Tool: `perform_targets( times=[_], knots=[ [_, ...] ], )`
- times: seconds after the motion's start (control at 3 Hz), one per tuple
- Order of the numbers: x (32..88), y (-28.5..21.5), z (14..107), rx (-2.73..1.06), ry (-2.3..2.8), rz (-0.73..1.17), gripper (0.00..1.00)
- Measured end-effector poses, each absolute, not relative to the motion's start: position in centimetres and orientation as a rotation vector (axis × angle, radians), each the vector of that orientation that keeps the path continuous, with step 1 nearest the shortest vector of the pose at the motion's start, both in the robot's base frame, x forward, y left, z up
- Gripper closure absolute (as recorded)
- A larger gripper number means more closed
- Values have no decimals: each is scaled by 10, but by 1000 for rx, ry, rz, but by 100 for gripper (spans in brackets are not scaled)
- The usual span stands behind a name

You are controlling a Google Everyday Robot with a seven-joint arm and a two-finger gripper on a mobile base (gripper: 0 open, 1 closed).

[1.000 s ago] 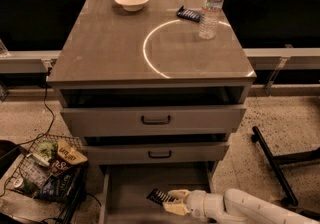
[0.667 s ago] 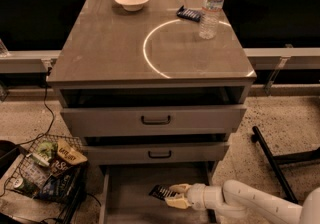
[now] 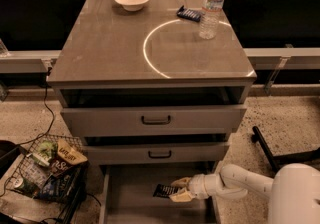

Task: Place rxbar chocolate into bottom drawer

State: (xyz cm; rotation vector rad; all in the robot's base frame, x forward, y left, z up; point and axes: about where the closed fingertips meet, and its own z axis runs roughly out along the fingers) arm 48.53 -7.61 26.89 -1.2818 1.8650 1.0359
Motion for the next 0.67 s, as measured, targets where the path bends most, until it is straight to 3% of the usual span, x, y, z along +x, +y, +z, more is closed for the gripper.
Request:
perform_targets(
  times=[0.67],
  knots=[
    [470,-84,207,-1362,1920,1084,100]
  ],
)
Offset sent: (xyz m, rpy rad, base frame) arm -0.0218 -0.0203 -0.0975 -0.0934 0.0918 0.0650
